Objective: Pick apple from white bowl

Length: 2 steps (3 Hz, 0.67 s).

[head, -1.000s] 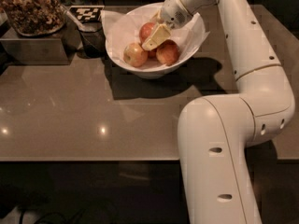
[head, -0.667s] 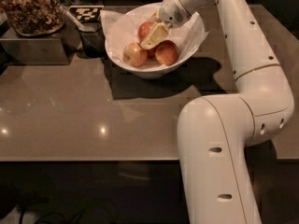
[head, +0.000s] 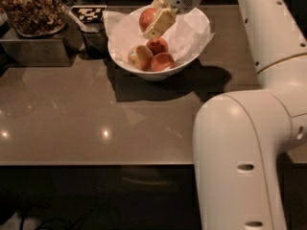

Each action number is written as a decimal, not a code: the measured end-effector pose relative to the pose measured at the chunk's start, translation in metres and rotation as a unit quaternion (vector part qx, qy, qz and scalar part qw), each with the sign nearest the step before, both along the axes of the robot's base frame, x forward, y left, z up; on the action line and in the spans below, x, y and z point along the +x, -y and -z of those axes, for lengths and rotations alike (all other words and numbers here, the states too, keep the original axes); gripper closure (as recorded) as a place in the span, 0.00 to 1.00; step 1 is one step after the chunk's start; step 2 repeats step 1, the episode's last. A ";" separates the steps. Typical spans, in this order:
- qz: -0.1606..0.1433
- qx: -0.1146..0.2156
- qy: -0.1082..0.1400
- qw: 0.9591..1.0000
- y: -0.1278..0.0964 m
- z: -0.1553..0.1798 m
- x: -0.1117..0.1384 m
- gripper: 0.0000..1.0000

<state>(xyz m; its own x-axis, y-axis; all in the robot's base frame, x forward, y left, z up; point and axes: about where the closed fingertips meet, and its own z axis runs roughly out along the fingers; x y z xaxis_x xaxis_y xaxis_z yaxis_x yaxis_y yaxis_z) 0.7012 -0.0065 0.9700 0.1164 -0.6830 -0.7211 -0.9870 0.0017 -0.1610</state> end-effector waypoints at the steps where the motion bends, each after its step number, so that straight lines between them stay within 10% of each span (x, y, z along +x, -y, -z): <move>1: 0.027 -0.021 -0.021 0.999 0.021 -0.010 -0.029 1.00; 2: 0.027 -0.021 -0.021 0.999 0.021 -0.010 -0.029 1.00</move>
Offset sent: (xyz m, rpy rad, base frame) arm 0.0000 0.0000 0.0000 0.0000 0.0000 0.0000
